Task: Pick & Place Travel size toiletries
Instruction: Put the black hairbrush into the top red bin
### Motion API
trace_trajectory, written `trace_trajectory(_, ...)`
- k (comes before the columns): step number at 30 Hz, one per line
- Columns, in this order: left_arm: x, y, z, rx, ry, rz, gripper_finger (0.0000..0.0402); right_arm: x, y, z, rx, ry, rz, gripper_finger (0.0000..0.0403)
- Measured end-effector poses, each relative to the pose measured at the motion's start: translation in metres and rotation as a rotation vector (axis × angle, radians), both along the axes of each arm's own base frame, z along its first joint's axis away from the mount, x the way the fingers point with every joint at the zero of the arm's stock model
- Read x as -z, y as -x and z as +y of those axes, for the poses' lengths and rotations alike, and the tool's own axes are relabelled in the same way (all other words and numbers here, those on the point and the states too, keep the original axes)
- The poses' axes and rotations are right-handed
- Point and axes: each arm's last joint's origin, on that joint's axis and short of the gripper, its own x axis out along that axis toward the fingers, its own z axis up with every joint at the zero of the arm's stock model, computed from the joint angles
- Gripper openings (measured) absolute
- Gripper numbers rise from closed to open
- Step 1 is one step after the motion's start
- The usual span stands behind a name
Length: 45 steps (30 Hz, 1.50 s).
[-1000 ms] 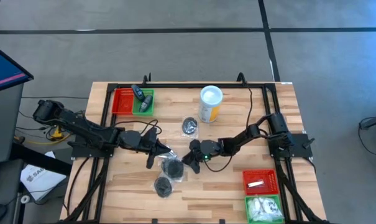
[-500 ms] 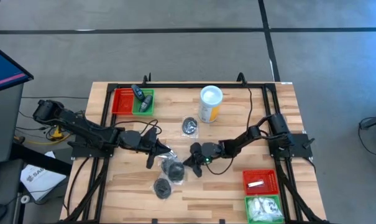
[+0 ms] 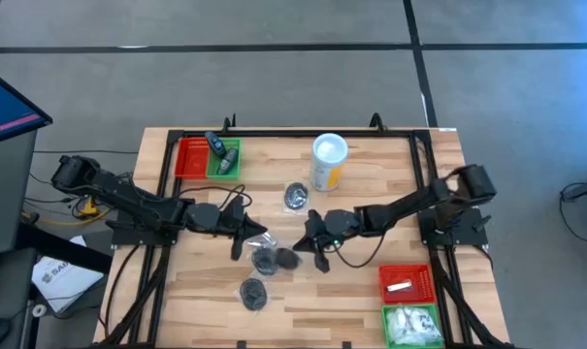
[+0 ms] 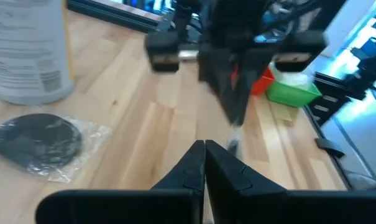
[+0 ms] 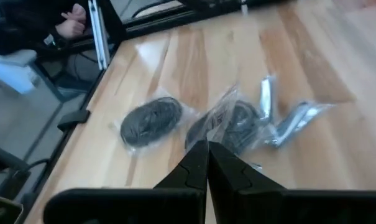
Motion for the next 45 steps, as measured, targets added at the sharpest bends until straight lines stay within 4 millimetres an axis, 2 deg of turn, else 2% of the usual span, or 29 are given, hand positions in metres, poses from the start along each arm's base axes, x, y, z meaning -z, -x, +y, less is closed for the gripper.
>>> trace_trajectory(4,-0.001,0.0,0.002,-0.057,-0.018,-0.01,0.0003,-0.023,0.011,-0.004,-0.01,0.065,-0.023,0.0)
trace_trajectory(9,-0.005,-0.001,0.004,-0.115,-0.078,-0.052,0.0003,-0.04,0.024,-0.014,0.002,0.116,0.003,0.0)
trace_trajectory(17,-0.015,-0.006,0.021,-0.179,-0.196,-0.135,0.0003,-0.053,0.035,-0.033,0.041,0.147,0.035,0.0)
trace_trajectory(24,-0.015,-0.009,0.043,-0.197,-0.216,-0.127,0.0007,-0.062,0.037,-0.033,0.039,0.15,-0.004,0.0)
trace_trajectory(29,-0.017,-0.01,0.054,-0.126,-0.156,-0.156,0.0037,-0.068,0.042,-0.034,0.03,0.172,-0.012,0.0)
trace_trajectory(35,-0.022,-0.011,0.054,-0.012,-0.11,-0.221,0.0091,-0.089,0.038,-0.033,0.0,0.233,-0.078,0.0)
trace_trajectory(45,-0.026,-0.011,0.053,0.01,-0.035,-0.27,0.0162,-0.12,0.034,-0.032,-0.038,0.313,-0.094,0.0)
